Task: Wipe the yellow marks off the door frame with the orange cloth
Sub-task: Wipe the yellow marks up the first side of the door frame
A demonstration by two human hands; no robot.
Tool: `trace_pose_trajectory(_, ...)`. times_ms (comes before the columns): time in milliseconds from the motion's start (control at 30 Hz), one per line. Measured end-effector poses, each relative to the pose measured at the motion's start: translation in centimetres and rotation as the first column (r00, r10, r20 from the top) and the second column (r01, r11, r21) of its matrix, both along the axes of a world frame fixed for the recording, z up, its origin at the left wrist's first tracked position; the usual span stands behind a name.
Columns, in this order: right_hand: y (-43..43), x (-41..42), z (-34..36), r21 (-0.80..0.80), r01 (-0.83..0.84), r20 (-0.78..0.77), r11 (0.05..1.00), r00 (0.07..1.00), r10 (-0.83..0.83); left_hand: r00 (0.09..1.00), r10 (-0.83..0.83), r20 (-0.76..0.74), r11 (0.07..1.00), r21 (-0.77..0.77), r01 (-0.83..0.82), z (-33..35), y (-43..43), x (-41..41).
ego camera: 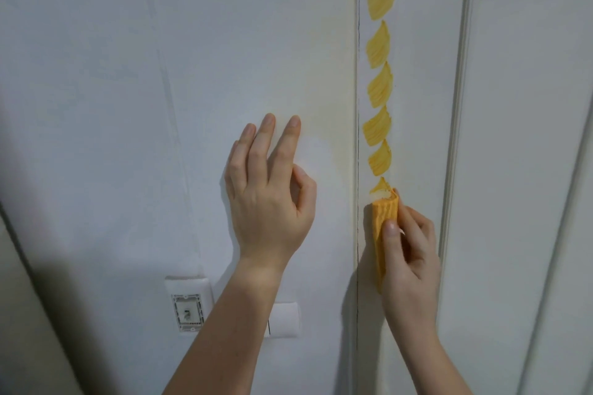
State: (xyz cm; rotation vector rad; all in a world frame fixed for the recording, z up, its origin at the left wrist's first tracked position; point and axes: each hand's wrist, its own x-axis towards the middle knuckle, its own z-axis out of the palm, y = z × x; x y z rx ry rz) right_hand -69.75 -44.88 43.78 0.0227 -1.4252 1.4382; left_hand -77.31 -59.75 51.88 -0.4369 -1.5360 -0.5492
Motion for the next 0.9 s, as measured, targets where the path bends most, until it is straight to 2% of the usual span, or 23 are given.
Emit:
trace_pose_trajectory(233, -0.8, -0.4, 0.5, -0.115, 0.009, -0.075, 0.993, 0.997, -0.018, 1.0, -0.013, -0.01, 1.0, -0.001, 0.013, 0.0, 0.0, 0.1)
trace_pose_trajectory(367, -0.9, -0.9, 3.2, -0.113, 0.01, -0.13, 0.994, 0.991, -0.025, 1.0, -0.01, -0.007, 1.0, -0.001, 0.01, 0.1, -0.1, 0.1)
trace_pose_trajectory(567, 0.3, -0.6, 1.8, -0.127, -0.002, -0.085, 0.992, 0.996, -0.009, 0.998, -0.061, 0.021, 0.998, 0.007, 0.06, 0.5, -0.1, 0.4)
trace_pose_trajectory(767, -1.0, -1.2, 4.4, -0.114, -0.006, -0.152, 0.993, 0.988, -0.011, 0.998, -0.034, -0.057, 0.999, -0.004, 0.034, 6.3, -0.4, 0.4)
trace_pose_trajectory(900, 0.4, -1.5, 5.8, -0.038, -0.009, -0.161, 0.999, 0.987, 0.003, 0.999, 0.014, -0.049, 1.0, -0.015, -0.014, 9.9, -0.1, -0.1)
